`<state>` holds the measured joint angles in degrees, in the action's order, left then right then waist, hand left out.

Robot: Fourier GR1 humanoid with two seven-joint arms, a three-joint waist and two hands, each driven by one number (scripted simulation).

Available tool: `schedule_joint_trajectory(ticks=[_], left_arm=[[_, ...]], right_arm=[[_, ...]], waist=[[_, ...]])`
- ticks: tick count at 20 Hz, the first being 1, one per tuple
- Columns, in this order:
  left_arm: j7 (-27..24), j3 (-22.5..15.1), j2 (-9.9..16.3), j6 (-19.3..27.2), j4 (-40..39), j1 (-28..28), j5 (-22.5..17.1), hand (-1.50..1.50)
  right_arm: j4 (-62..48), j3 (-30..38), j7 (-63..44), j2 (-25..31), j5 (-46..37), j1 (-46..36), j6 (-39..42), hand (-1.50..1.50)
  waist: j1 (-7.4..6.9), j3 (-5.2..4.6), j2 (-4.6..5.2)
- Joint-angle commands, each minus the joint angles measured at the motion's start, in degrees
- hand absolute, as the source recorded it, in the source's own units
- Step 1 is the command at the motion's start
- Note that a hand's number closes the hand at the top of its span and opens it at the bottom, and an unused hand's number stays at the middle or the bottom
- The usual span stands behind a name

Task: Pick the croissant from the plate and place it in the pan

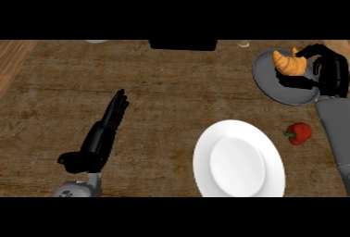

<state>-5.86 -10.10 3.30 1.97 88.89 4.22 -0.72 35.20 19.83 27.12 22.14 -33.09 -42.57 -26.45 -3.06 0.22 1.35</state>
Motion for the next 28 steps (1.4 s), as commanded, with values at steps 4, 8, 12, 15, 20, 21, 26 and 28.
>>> schedule_joint_trajectory(ticks=[4, 8, 12, 15, 20, 21, 26, 28], left_arm=[[0.1, -2.8, -1.9, 0.7, 2.4, -0.7, 1.4, 0.0], [0.7, -2.1, -1.3, -0.4, 1.0, 2.0, 0.7, 0.0], [1.4, -1.8, -1.4, -0.8, 0.2, 2.9, 0.3, 0.0], [1.9, -1.3, -0.9, -0.8, 0.6, 3.6, 0.4, 0.0], [-0.7, -2.1, -1.4, -0.4, 0.0, 0.4, 1.0, 0.0], [0.0, -0.5, -0.9, -0.6, -0.8, 3.0, 0.4, 0.0], [-0.8, -1.1, -1.7, -0.1, -0.9, 2.0, 0.7, 0.0], [-0.2, -0.1, 0.2, -1.3, 0.6, 0.8, -0.1, 0.0]], right_arm=[[-13.5, 4.3, 6.8, 3.8, 1.3, -7.0, -3.4, 1.5], [-22.0, -3.1, -4.5, 6.5, -6.9, -7.7, 5.9, -1.5], [-25.7, -3.0, -3.1, 6.2, -5.7, -9.7, 16.1, -1.5], [-26.6, -2.3, -2.2, 6.1, -5.0, -12.3, 19.5, -1.5], [-24.9, 3.9, 5.0, 4.7, 1.1, -11.5, 17.1, -1.5], [-24.7, 5.4, 6.3, 5.4, 2.6, -11.8, 18.2, -1.5], [-25.9, 11.0, 9.1, 8.9, 8.3, -11.5, 25.0, -1.5], [-26.7, 12.4, 8.0, 12.5, 9.9, -12.1, 30.3, -1.5]], waist=[[-2.36, 0.15, 0.72], [-3.56, -0.09, 1.42], [-3.81, 0.18, 1.69], [-3.88, 0.21, 1.51], [-3.11, 0.3, 1.33], [-2.38, 0.3, 1.44], [-1.48, 0.24, 1.09], [-1.54, 0.19, 0.7]])
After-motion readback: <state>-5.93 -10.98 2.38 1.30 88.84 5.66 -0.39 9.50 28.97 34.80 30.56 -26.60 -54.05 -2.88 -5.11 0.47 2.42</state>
